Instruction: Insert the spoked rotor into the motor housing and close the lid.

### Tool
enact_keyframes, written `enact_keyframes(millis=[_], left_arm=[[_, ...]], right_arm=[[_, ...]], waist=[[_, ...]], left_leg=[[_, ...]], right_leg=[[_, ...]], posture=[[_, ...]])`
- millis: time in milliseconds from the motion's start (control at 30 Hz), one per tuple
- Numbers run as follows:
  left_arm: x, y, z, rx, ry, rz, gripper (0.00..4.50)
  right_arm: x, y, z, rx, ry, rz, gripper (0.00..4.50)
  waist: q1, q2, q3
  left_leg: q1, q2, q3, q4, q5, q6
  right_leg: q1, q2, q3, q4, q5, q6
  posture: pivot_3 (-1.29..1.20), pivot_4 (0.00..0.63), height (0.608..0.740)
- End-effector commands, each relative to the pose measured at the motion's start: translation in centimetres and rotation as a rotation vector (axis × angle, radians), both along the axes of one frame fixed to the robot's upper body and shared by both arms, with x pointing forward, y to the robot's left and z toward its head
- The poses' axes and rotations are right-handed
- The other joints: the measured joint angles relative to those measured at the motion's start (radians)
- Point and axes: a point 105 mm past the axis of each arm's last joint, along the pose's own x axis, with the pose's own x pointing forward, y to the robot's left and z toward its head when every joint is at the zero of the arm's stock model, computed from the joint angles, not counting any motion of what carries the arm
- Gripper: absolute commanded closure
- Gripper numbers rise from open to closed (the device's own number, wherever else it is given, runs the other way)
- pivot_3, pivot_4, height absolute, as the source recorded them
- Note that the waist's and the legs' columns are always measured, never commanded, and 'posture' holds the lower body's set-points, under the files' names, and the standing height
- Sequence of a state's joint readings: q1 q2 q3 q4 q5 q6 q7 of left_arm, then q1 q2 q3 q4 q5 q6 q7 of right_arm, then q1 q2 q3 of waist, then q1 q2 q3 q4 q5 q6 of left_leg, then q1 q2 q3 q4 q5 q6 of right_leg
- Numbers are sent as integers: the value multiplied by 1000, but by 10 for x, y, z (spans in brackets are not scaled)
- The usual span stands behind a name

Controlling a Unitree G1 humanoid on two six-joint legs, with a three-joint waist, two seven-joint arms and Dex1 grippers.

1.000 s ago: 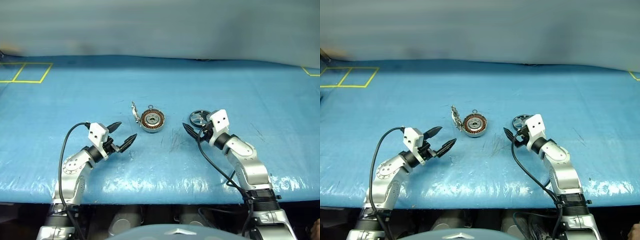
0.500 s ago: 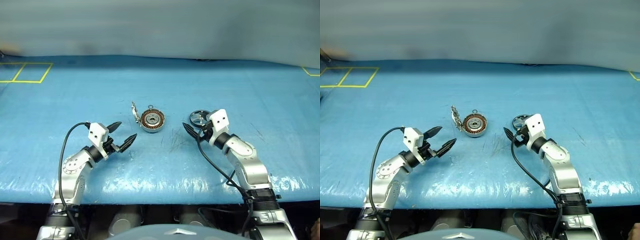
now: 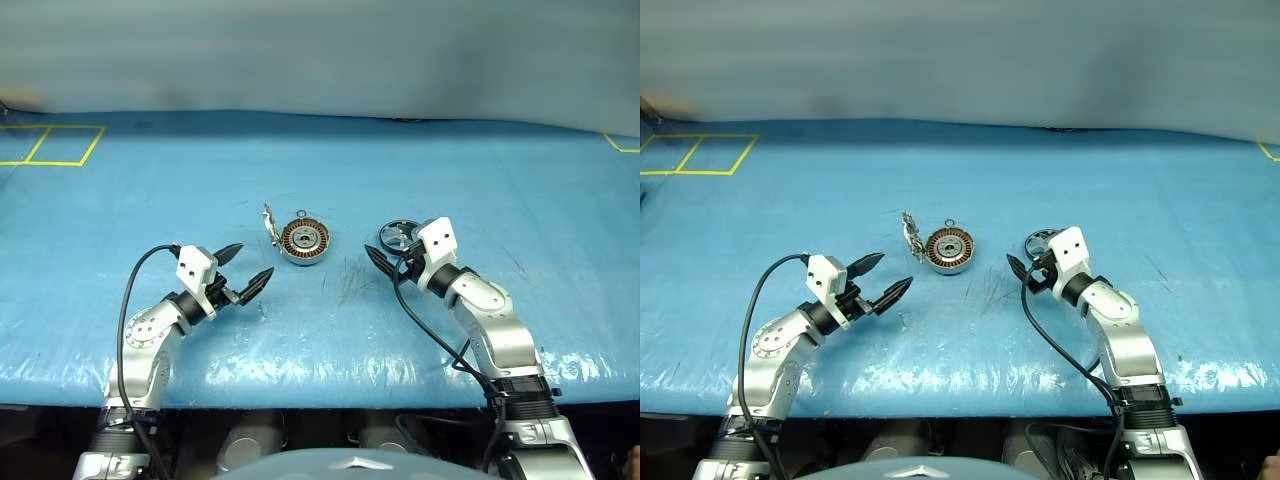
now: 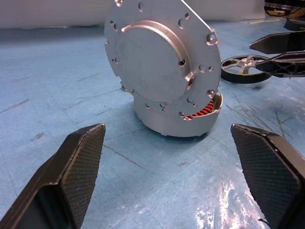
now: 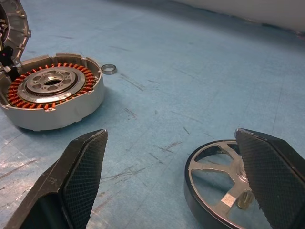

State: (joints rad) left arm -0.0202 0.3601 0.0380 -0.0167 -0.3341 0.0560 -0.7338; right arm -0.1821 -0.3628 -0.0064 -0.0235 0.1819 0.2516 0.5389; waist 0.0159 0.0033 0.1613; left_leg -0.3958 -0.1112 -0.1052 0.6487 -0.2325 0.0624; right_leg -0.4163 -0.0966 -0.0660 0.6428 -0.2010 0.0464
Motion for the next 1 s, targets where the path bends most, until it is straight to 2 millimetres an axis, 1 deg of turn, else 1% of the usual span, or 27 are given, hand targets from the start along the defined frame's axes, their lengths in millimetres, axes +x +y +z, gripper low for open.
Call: enact_keyframes(millis=[33,200,267,333,400,467,500,567,600,633,733,867,933,1000], left_arm=[[1,1,17,-1,-70,-1,0],[2,1,18,0,-73,0,0],[3,1,19,0,-77,0,0],[2,1,18,1,-75,1,0],[0,2,15,6,-64,-1,0],[-2,2,13,10,-57,-5,0],[-2,2,13,15,-54,-6,0],[-1,5,14,23,-56,0,0],[0,6,14,25,-57,2,0],[-1,7,14,27,-54,3,0],[-4,6,10,29,-40,-2,0],[-5,2,10,24,-39,-6,0],[-5,0,9,24,-39,-7,0],[-9,0,7,19,-34,-1,0]], right_arm=[[0,5,10,1,-37,20,14],[-2,3,8,-42,-28,31,14],[-2,4,7,-86,-26,50,14],[-3,7,7,-163,-30,90,14],[-7,14,9,-309,-42,189,14],[-11,19,10,-406,-48,269,14],[-12,23,13,-433,-54,305,14],[-14,43,18,-571,-89,455,14],[-14,48,19,-624,-98,500,14],[-12,59,23,-675,-126,570,14],[-6,87,35,-755,-180,711,14],[8,106,41,-863,-206,800,14],[13,109,42,-905,-209,827,14],[22,114,43,-956,-216,840,14]], waist=[[0,0,0],[0,0,0],[0,0,0],[0,0,0],[0,0,0],[-3,0,0],[-3,0,0],[-5,0,0],[-7,-1,0],[-6,-1,0],[-11,-1,1],[-7,-2,1],[-2,-2,1],[-2,-2,1]], left_leg=[[0,0,0,0,0,0],[0,0,0,0,0,0],[0,0,0,0,0,0],[0,0,0,0,0,0],[0,0,0,0,0,0],[0,0,1,0,0,0],[0,0,1,0,0,0],[0,1,1,0,0,0],[0,1,1,0,0,0],[0,1,1,0,0,-1],[0,2,1,0,0,-1],[0,1,0,0,0,-1],[-1,0,0,1,1,-3],[-1,-1,1,1,0,-3]], right_leg=[[0,0,0,0,0,0],[0,0,0,0,0,0],[0,0,0,0,0,0],[0,0,0,0,0,0],[0,0,0,0,0,0],[0,0,0,0,0,0],[0,0,0,0,0,0],[0,0,0,0,0,0],[0,0,0,0,0,0],[0,1,0,0,0,0],[0,1,-1,0,0,0],[0,0,-1,-1,0,0],[-1,0,0,-2,3,-4],[-2,0,0,-3,3,-5]], posture=[[0,150,740],[0,150,740],[0,150,740],[0,150,740],[0,150,740],[0,150,740],[0,150,740],[0,150,740],[0,150,740],[0,150,740],[0,150,740],[0,150,740],[0,150,740],[0,150,740]])
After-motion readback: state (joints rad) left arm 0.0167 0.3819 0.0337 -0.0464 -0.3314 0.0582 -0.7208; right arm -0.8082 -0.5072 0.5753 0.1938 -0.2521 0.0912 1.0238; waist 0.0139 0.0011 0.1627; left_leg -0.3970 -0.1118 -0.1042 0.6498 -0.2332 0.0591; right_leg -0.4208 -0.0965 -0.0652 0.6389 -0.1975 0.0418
